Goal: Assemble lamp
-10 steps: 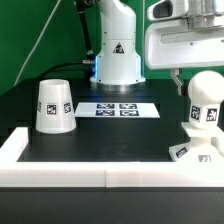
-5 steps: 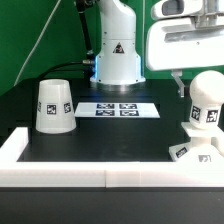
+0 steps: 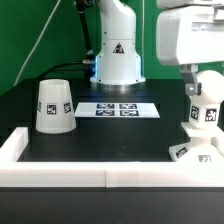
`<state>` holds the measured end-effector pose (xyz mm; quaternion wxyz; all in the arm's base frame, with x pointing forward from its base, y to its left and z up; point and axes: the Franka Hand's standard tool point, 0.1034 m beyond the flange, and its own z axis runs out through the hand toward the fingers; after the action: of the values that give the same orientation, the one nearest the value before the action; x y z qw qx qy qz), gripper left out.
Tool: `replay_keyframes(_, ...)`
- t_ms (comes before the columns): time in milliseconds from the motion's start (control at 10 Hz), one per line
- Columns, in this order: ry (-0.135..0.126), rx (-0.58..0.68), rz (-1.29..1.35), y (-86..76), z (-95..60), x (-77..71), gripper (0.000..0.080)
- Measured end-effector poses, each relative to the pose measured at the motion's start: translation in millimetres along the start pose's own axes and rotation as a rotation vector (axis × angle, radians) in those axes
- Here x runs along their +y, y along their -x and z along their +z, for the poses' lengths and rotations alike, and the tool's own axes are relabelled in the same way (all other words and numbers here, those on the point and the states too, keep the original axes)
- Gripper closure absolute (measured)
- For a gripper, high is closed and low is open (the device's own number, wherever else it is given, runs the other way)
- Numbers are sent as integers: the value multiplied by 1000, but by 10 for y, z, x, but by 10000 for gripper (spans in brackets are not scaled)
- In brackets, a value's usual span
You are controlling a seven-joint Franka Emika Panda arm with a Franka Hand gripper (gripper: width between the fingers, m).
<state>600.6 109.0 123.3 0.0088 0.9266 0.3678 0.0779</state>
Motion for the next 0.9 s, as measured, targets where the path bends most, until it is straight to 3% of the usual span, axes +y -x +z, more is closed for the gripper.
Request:
replay_keyframes(400,-5,-43,-262,19,82,-93,100)
replay_keyframes(800,-9,-45,-368,59,95,-63,100)
replay_keyframes(900,-9,-46,-366,64,95,-55,220)
